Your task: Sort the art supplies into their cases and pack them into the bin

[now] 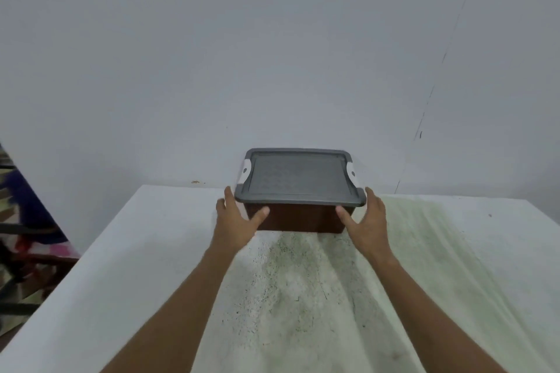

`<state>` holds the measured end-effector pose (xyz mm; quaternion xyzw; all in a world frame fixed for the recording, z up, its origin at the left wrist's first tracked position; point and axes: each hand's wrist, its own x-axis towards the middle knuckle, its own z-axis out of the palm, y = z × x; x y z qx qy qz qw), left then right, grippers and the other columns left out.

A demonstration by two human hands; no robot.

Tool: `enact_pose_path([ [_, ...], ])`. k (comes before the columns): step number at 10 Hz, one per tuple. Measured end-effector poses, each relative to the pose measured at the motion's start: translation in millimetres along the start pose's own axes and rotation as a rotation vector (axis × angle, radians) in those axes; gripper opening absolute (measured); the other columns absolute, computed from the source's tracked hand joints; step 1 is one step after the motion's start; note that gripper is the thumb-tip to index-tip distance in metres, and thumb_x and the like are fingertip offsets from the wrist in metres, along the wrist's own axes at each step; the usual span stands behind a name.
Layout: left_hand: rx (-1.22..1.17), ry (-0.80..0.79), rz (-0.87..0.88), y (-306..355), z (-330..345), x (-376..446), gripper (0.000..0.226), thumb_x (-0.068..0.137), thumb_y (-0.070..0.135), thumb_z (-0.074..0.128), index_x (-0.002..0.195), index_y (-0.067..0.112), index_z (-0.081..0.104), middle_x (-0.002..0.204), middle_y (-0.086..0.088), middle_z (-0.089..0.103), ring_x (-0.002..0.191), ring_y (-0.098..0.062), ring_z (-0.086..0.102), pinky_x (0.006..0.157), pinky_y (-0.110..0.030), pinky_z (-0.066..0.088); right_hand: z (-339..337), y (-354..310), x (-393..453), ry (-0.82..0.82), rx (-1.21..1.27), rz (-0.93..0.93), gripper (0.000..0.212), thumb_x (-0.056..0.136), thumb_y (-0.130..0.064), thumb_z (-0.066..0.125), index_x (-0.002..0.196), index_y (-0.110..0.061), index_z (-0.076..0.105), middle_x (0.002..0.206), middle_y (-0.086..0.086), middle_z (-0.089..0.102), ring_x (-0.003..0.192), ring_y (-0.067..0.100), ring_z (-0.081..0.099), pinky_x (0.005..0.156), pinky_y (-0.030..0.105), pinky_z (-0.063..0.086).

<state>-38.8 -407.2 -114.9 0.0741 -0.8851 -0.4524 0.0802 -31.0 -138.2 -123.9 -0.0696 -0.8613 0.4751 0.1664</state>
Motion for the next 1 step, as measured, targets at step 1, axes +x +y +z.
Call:
enact_pose_path([
  [1,-0.065,0.116,0.009,-21.8,14.1,-83.4,0.078,0.083,0.051,0.056,0.147,0.018,0.025,0.145,-0.017,0.038,0.130,-0.033,0.041,0.103,-0.037,0.036,-3.2,6.1,-100.9,0.043,0.204,-0.023,0.062,0.074,-0.051,0.072,0.129,-0.050,0.044,0.126,-0.003,0.056,0.111,0.020,0.056,0.088,0.029,0.050],
])
